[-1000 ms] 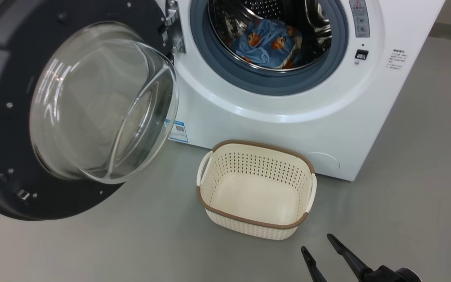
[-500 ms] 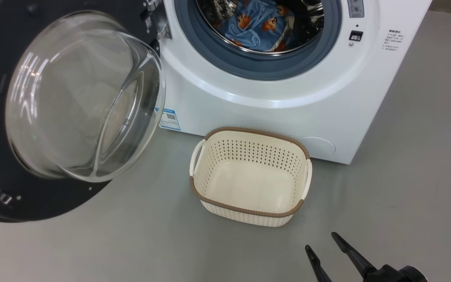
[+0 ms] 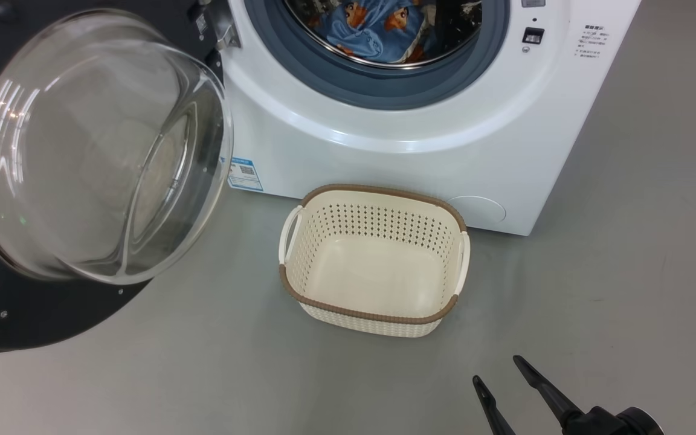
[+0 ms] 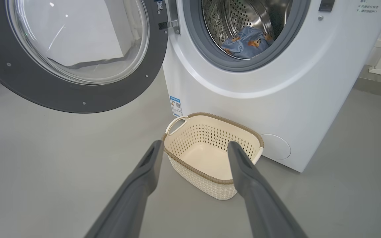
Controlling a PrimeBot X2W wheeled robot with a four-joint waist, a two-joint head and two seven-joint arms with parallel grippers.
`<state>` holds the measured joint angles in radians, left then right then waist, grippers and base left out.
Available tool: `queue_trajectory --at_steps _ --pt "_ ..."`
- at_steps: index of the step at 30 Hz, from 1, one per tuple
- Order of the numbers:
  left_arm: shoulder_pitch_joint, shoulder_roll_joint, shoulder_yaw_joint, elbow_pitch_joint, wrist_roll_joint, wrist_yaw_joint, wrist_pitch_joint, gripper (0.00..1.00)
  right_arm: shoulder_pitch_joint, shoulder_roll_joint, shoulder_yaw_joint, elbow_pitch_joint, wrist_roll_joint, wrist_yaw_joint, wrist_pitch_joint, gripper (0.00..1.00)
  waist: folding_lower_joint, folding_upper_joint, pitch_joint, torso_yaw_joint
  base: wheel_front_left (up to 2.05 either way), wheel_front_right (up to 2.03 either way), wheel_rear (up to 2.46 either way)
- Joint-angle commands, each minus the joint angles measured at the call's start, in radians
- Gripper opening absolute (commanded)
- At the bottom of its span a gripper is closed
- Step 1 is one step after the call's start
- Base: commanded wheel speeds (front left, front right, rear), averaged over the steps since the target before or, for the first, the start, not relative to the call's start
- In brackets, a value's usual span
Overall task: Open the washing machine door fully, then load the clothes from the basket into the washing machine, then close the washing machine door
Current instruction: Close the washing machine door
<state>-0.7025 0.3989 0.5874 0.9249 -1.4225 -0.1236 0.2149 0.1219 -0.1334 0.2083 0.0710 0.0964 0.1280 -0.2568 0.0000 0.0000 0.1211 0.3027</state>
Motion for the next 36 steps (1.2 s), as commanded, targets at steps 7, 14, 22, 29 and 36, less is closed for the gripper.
queue_trajectory --at_steps 7,14,22,29,36 --pt "-0.027 0.059 -0.034 -0.035 -0.018 -0.007 0.046 0.0 -0.027 -0.003 0.02 -0.021 -0.012 0.003 -0.005 1.0 0.0 0.0 0.0 -0.011 0.0 0.0 0.0" --pt "-0.006 0.07 -0.071 -0.037 -0.034 -0.007 0.108 0.0 -0.026 -0.001 0.024 -0.018 -0.009 0.003 -0.005 1.0 0.0 0.0 -0.007 -0.015 0.0 0.0 0.0" --pt "0.018 0.06 -0.102 -0.063 -0.059 -0.007 0.174 0.0 -0.027 0.002 0.027 -0.015 -0.004 0.003 -0.005 1.0 0.0 0.0 -0.022 -0.002 0.0 0.0 0.0" --pt "0.067 0.021 -0.133 -0.121 -0.078 -0.007 0.225 0.0 -0.02 0.009 0.026 -0.012 0.007 0.003 -0.005 1.0 0.0 0.0 -0.054 0.019 0.0 0.0 0.0" --pt "0.106 -0.042 -0.175 -0.179 -0.087 -0.007 0.256 0.0 -0.011 0.011 0.03 -0.008 0.022 0.003 -0.005 1.0 0.0 0.0 -0.084 0.038 0.0 0.0 0.0"
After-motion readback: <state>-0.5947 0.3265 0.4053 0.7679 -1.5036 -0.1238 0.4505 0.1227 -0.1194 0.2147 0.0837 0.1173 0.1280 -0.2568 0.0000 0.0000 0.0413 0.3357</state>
